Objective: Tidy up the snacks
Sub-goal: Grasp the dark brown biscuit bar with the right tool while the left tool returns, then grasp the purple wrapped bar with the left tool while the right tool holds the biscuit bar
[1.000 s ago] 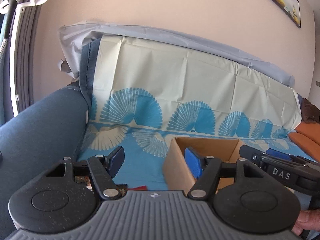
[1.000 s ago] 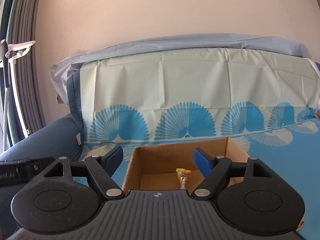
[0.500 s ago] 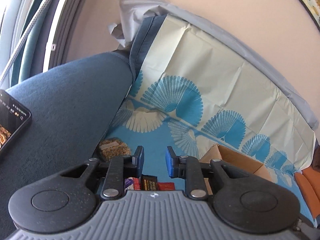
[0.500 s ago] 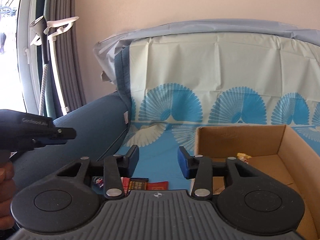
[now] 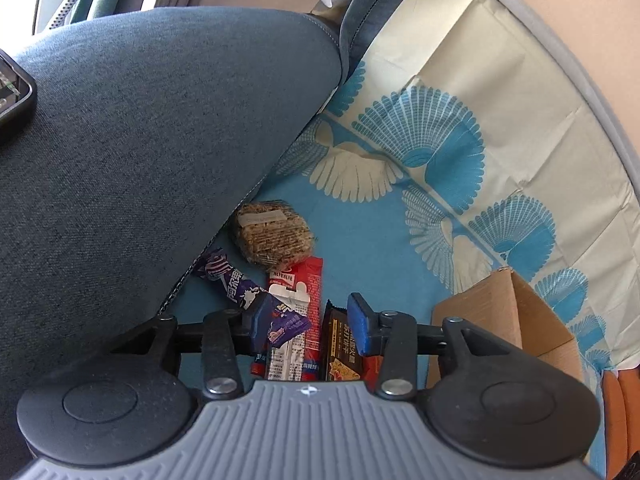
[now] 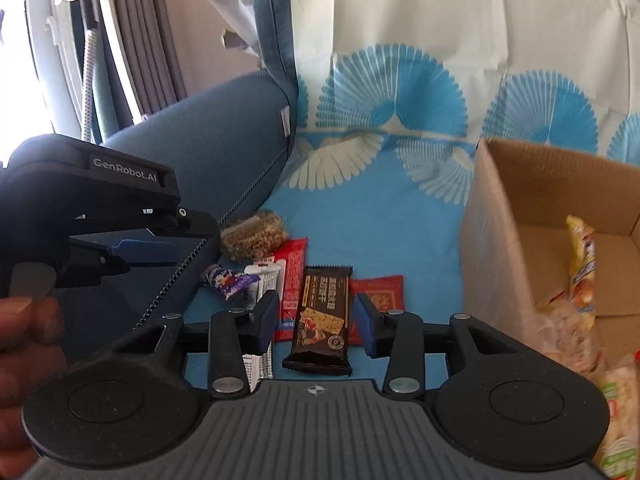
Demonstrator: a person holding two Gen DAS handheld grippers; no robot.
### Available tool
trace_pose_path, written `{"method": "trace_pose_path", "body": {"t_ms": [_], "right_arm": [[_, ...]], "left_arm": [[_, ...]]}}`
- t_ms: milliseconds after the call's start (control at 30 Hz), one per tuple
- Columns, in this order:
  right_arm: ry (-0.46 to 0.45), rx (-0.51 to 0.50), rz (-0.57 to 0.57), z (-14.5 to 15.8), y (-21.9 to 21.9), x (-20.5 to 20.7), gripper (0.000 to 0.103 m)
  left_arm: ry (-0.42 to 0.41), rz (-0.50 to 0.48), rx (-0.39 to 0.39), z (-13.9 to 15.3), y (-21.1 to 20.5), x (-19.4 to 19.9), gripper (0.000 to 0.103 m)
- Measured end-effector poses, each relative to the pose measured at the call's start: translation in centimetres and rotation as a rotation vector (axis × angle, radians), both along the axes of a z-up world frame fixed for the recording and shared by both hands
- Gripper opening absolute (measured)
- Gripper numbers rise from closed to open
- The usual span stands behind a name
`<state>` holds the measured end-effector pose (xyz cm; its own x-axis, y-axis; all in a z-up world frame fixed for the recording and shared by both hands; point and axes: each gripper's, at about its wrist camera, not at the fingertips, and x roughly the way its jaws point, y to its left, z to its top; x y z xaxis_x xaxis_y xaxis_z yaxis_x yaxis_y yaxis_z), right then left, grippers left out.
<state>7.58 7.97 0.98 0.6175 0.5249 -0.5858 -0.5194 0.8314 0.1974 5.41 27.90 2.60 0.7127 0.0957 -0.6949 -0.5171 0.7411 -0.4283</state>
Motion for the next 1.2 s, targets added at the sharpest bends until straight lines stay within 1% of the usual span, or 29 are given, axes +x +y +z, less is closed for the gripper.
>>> {"method": "trace_pose_path", "body": {"t_ms": [67,133,200,267,333,500,633,700,733,767,800,833,867,967,1133,1200], "right_arm": [[0.024,-0.022,0.005,-0.8,1.1,0.9,0.05],[0.046,-0.042,0.005,-1.5,2.0,1.6,0.056],[0.072,-0.062,0.005,-2.2,2.8,2.6,0.061],[0.095,-0.08,-0.002,-3.0,3.4,3.6,0.063],[0.123,-0.097,-0.01,-3.7,3.9,4.5,0.066],[0.205,-0.12,-0.035,-5.5,4.4,6.2,0.067],[0.212,-0.141,-0.027,-6.0,4.7,6.4,0.067],[0.209,-0.15,-0.017,-6.1,4.6,6.3,0.066],[0.204,-0.157,-0.015,-6.2,4.7,6.3,0.062],[0.199,-0.162,-0.01,-6.2,4.7,6.2,0.057],[0.195,-0.161,0.0,-6.1,4.7,6.2,0.048],[0.191,-0.159,0.007,-6.1,4.7,6.1,0.041],[0.187,-0.16,0.014,-6.1,4.7,6.0,0.041],[0.177,-0.161,0.026,-6.0,4.6,5.7,0.041],[0.218,-0.128,0.01,-5.7,3.7,5.4,0.041],[0.242,-0.114,0.005,-5.6,3.0,5.0,0.041]], "left_arm": [[0.039,0.003,0.004,-0.8,0.0,0.7,0.053],[0.074,0.013,-0.001,-1.5,0.1,1.4,0.054],[0.103,0.037,-0.013,-2.2,0.6,1.8,0.062],[0.122,0.071,-0.044,-2.9,1.2,2.0,0.064],[0.123,0.095,-0.097,-3.6,2.0,2.2,0.064],[0.148,0.139,-0.144,-4.9,2.8,3.7,0.068],[0.164,0.186,-0.199,-6.2,3.8,4.7,0.068],[0.179,0.203,-0.193,-6.5,3.9,5.0,0.066],[0.188,0.2,-0.186,-6.6,3.8,5.1,0.065],[0.197,0.196,-0.178,-6.7,3.7,5.2,0.058],[0.203,0.195,-0.172,-6.7,3.7,5.2,0.046],[0.205,0.193,-0.17,-6.7,3.8,5.2,0.042],[0.203,0.188,-0.167,-6.7,3.8,5.1,0.035],[0.205,0.158,-0.159,-6.5,3.6,4.9,0.019],[0.226,0.088,-0.14,-6.1,2.9,4.3,0.017],[0.23,0.056,-0.122,-5.7,2.4,3.8,0.017]]}}
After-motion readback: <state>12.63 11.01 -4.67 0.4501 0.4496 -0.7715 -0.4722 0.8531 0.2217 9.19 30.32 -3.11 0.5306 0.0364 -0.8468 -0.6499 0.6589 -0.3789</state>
